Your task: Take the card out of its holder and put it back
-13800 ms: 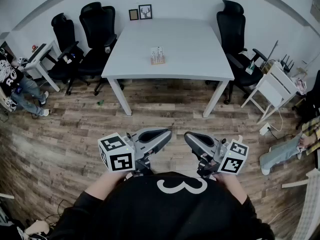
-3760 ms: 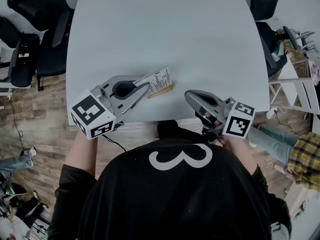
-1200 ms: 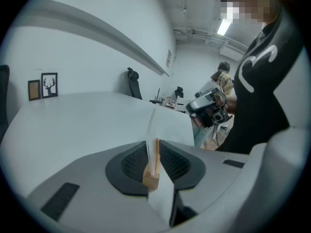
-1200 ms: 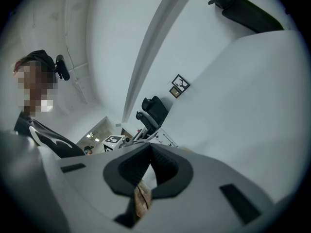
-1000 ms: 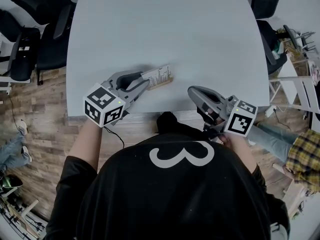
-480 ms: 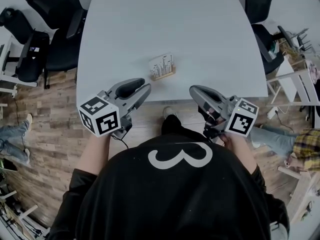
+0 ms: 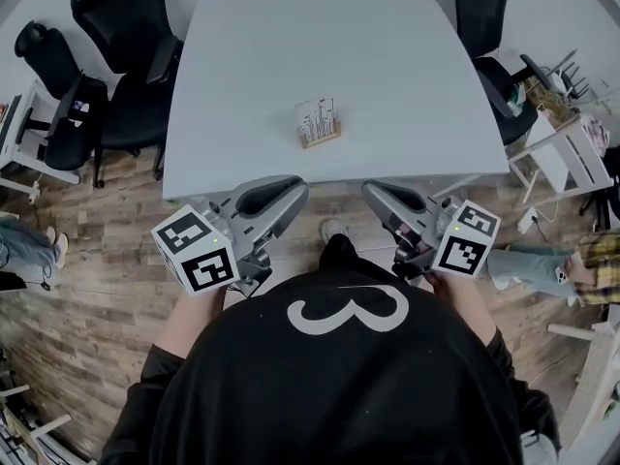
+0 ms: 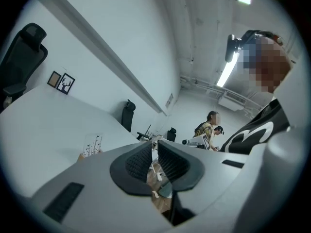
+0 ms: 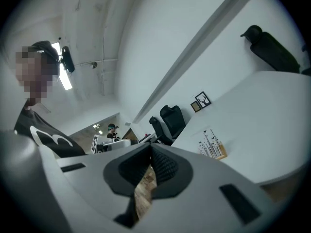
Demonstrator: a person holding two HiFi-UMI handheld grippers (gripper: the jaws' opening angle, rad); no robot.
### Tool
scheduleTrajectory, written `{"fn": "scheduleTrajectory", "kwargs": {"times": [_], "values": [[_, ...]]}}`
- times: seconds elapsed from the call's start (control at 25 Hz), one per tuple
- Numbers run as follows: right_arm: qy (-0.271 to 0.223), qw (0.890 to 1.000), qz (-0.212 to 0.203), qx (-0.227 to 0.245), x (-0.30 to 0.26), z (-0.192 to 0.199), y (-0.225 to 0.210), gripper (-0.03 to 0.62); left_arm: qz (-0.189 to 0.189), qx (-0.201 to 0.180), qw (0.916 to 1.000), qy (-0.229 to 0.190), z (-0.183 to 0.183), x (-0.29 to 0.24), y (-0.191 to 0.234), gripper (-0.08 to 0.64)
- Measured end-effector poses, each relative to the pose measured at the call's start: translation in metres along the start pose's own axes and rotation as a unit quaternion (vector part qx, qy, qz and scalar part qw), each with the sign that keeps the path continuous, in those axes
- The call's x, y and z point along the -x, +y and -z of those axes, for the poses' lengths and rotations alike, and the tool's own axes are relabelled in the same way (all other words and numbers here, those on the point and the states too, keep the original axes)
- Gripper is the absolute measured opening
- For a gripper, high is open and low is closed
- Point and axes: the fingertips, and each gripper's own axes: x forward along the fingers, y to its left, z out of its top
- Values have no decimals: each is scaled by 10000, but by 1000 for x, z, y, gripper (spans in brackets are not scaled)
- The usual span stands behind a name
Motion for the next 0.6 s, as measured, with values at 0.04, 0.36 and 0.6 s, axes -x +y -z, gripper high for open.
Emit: {"fn": "scheduleTrajectory", "kwargs": {"times": [0.04, 0.36, 0.6], "values": [[24, 10000, -21, 47, -1, -2, 4, 9, 17, 69, 10000, -50, -3, 0, -2, 44], [-187, 9995, -17, -265, 2, -3, 10, 9, 166, 440, 9986, -226, -7, 4, -8, 14], [-84, 9999, -78, -80, 1, -1, 24, 9, 225, 415, 9987, -188, -6, 3, -18, 14]]}}
